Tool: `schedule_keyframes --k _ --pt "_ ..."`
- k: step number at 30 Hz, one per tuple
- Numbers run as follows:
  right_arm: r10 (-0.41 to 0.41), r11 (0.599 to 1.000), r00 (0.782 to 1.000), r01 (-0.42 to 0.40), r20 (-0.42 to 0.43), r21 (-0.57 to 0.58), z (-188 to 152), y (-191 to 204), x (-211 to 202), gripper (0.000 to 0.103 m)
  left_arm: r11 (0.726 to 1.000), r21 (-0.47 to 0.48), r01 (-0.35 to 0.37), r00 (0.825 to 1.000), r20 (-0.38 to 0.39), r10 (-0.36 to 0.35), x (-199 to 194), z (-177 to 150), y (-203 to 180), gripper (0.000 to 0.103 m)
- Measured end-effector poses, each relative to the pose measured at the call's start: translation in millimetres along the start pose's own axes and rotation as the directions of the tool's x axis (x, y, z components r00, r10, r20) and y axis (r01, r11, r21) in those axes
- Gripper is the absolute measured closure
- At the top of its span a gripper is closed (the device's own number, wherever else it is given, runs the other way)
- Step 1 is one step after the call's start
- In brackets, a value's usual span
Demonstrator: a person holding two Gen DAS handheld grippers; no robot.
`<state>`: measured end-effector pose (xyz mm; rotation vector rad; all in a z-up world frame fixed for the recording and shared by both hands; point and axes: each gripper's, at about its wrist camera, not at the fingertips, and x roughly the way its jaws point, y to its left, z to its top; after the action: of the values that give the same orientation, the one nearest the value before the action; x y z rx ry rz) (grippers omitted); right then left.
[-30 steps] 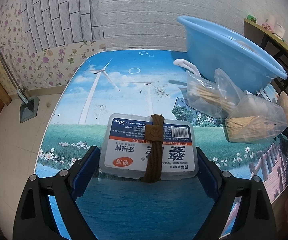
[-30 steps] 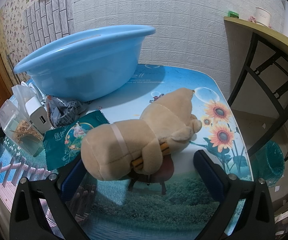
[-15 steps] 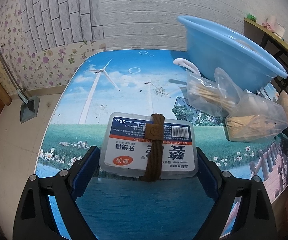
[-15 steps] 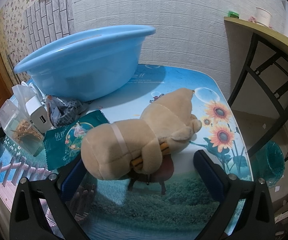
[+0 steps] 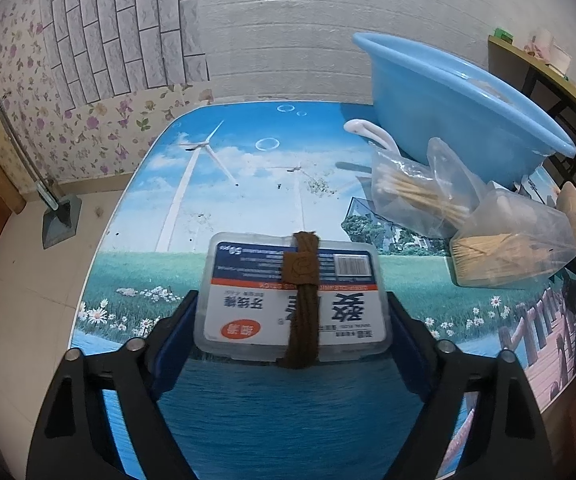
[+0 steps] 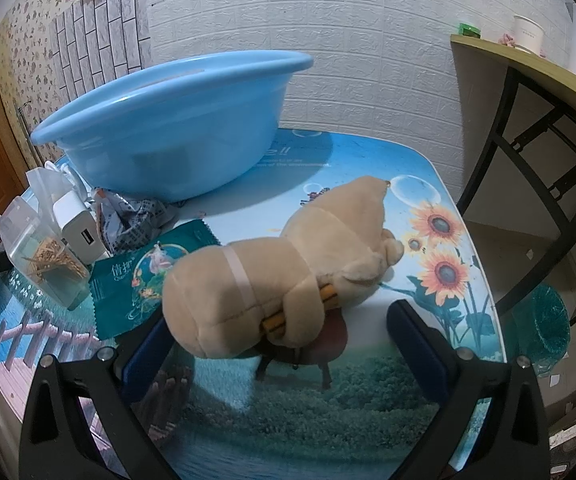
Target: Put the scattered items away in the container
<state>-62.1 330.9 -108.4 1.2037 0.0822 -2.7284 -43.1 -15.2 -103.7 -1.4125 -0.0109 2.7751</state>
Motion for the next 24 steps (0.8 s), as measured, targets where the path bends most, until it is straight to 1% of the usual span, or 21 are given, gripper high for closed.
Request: schedule_keyframes --k 11,13,18,20,22,24 --pt "-0.009 1.000 1.000 0.009 -0.014 0.006 4 4 3 0.000 1.000 0.012 0.010 1.000 0.008 -0.010 -2 -2 -2 0.022" --pt "-0.004 1.000 1.000 0.004 -0.029 0.003 7 4 4 0.000 1.000 0.013 0.014 1.000 0.009 -0.014 -3 -3 -2 0.022" --pt "0.047 0.998 0.997 -0.048 -0.058 -0.028 11 3 5 0.000 1.000 0.016 0.022 1.000 0.014 -0.023 -3 -4 -1 0.022" --pt "0.089 0.996 0.993 -0.091 -0.083 -0.014 15 1 3 0.000 1.000 0.016 0.026 1.000 0.015 -0.027 -4 -4 0 0.022" --pt "0.119 0.993 0.989 -0.118 -0.090 0.017 18 -3 3 0.000 0.999 0.013 0.031 0.999 0.016 -0.031 -4 -4 0 0.022" --pt "0.122 0.993 0.988 -0.121 -0.092 0.015 19 -3 4 0.000 0.999 0.009 0.039 0.999 0.017 -0.039 -5 -4 1 0.022"
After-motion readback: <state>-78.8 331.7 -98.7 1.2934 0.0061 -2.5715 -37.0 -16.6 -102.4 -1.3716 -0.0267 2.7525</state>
